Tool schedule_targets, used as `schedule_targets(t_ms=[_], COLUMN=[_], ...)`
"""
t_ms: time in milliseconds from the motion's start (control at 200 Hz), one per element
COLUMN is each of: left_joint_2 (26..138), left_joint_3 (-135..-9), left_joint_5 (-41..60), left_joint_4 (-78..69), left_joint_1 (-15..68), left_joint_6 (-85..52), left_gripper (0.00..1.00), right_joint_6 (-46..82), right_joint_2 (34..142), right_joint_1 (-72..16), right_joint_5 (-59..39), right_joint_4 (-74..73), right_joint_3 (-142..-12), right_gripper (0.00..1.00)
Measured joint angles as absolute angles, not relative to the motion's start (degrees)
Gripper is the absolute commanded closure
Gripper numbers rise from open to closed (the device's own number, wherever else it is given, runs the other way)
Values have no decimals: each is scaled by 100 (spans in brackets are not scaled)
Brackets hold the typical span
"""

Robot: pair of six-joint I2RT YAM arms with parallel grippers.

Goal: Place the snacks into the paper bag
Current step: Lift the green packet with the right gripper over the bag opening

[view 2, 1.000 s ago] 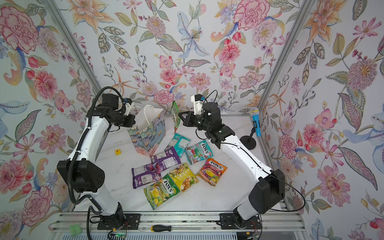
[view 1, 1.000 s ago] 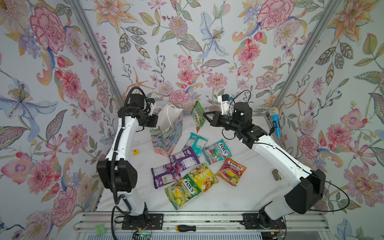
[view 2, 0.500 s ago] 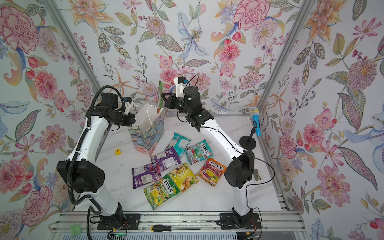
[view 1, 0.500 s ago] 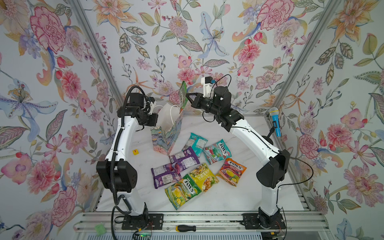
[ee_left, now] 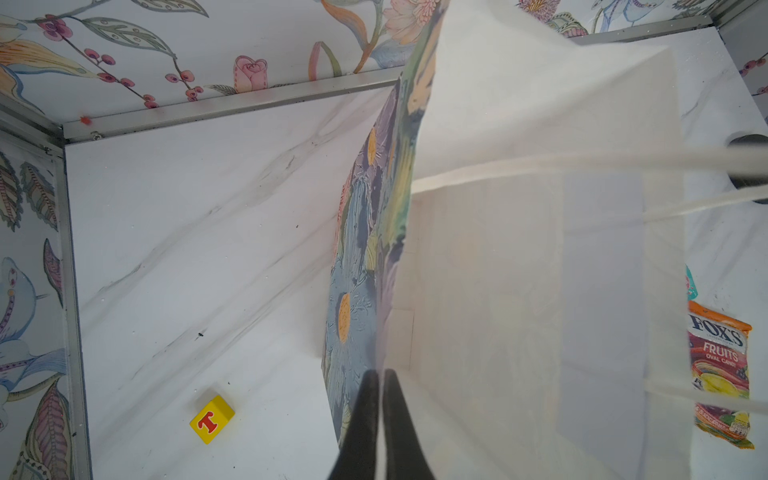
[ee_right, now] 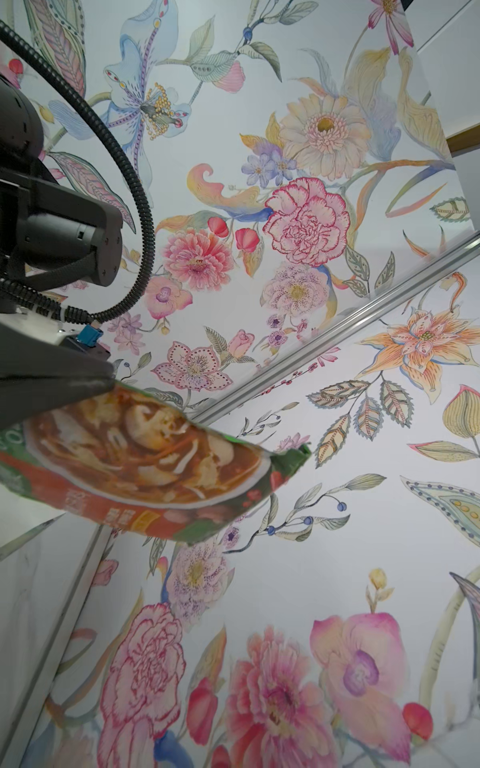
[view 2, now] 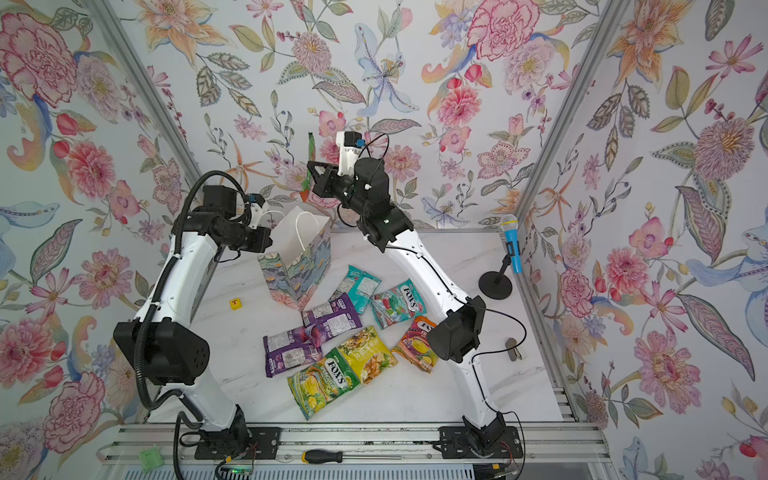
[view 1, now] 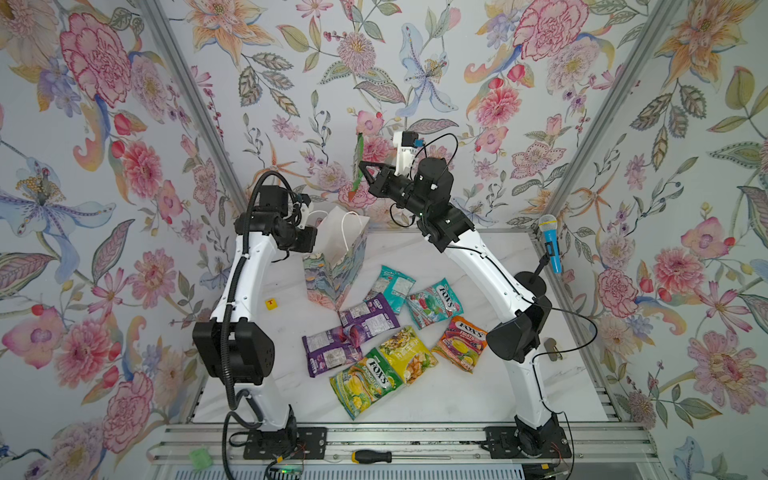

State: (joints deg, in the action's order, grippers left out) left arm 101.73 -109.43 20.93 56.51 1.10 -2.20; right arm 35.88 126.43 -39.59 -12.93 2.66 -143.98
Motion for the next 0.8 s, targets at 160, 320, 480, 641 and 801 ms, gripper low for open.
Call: schedule_targets(t_ms=[160,320,480,641,801], left_joint_2=[10173,10173,10173,10173,10178], left_joint_3=[-10940,-10936,-10936,-10936,-10936], left_joint_5=[2126,2128,2121,2075,2062], left_joint_4=[5649,5649,5649,5651,5651], left_joint_1=[110,110,110,110,110], left_joint_6=[-220,-220,-220,-220,-220], left_gripper=[100,100,100,100,100], right_joint_6=[3651,3649,3605,3507,3479], right_joint_2=[13155,13286,12857,12057,11426], right_joint_1=[-4010,-4150,-4351,-4515,-4552], right_joint_5=[-1284,-1319,-1345,-1262,-1166], right_joint_4=[309,596,499,292,38], right_joint_3=[-14772,-14737,-13876,-12473,-11666], right_gripper=[100,100,100,100,100])
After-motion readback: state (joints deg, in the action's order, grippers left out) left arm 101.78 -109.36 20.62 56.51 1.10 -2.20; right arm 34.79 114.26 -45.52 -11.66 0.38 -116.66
